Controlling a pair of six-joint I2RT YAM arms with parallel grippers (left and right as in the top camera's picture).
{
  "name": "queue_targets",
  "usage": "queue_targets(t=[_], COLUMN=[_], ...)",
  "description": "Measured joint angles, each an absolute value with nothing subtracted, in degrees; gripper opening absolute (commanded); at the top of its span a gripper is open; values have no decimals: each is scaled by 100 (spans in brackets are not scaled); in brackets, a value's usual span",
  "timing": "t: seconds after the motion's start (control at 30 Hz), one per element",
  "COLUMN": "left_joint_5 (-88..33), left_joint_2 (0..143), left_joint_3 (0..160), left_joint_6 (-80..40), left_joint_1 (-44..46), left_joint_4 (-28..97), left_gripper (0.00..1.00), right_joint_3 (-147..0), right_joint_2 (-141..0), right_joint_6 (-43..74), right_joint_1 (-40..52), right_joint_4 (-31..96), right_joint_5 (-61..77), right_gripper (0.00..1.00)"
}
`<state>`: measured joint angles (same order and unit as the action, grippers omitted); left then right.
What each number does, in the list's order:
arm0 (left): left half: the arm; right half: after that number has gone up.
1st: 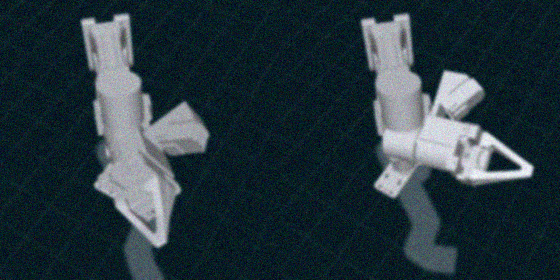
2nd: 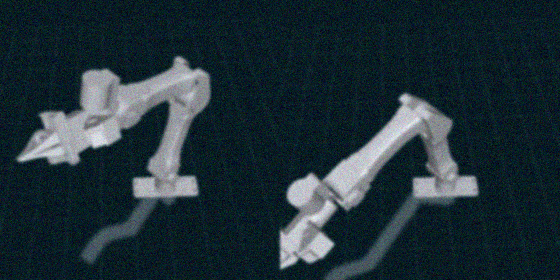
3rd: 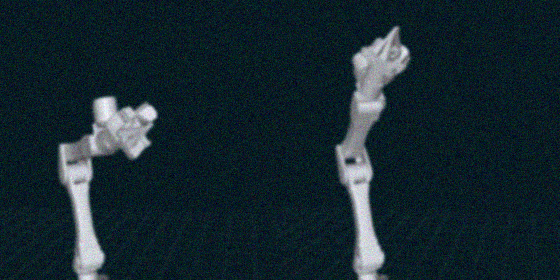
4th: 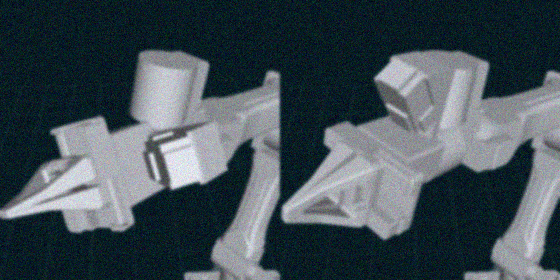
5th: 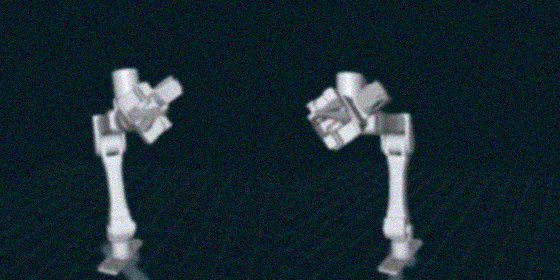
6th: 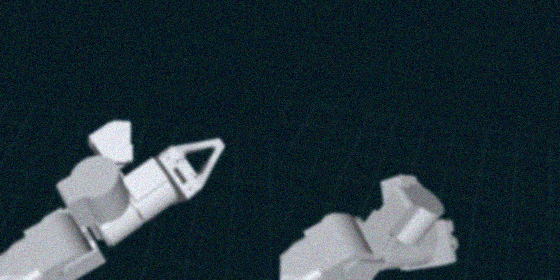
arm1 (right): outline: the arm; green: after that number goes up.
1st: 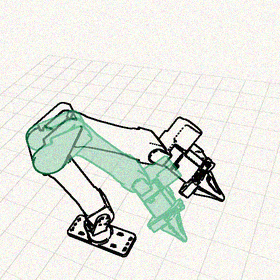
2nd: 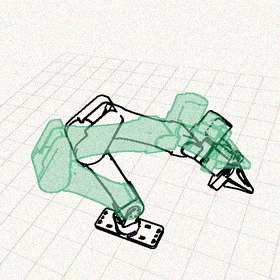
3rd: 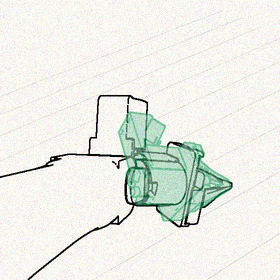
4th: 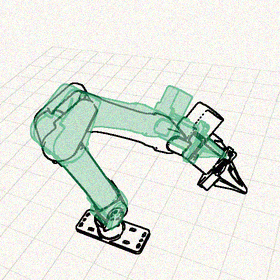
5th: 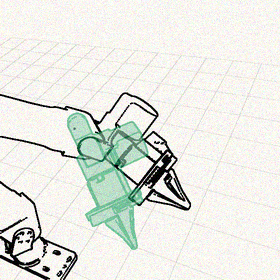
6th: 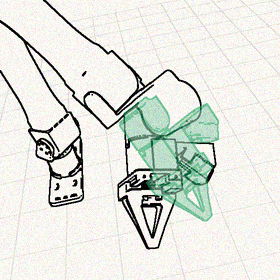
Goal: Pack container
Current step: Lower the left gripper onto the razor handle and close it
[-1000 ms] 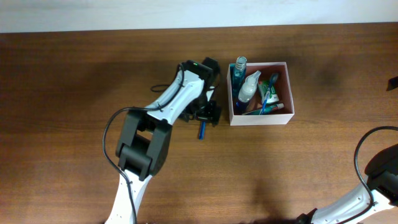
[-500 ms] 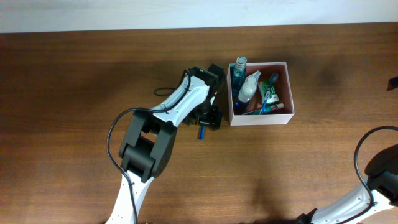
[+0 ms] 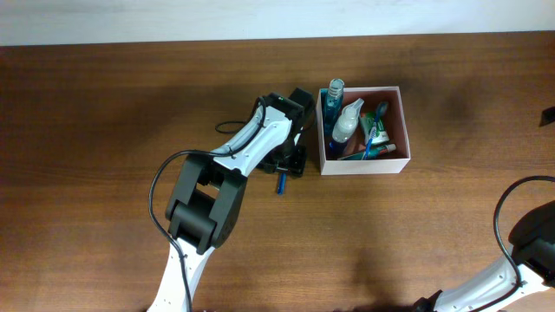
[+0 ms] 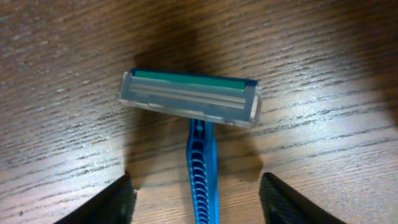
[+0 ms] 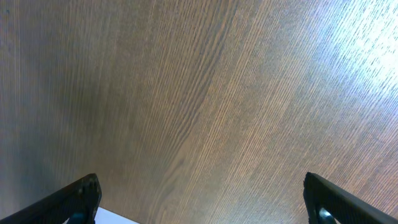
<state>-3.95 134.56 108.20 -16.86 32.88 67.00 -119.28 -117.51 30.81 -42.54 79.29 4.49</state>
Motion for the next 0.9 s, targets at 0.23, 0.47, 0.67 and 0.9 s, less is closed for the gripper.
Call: queue_targets(t=[0.23, 0.47, 0.67, 0.9], left_joint_5=[-255, -226, -176, -163], left_joint_2=[13423, 13404, 13397, 13417], left_joint_3=[10718, 10685, 10680, 10781], left_joint_6=[-1697, -1704, -1717, -1710], left_joint_1=[3264, 3260, 3260, 3148], left_joint_4=[6672, 6674, 6694, 7030], left_gripper=[28, 13, 1, 1], right_joint_3=[-11928, -11928, -11928, -11928], right_joint_2=[-11751, -11751, -11751, -11751], right_joint_6=[3079, 3081, 3081, 3081], right_joint_1=[-4254, -4254, -4254, -4254], right_joint_4=[7926, 7926, 7929, 7926], right_joint_5=[449, 449, 449, 449], right_gripper=[99, 99, 99, 99])
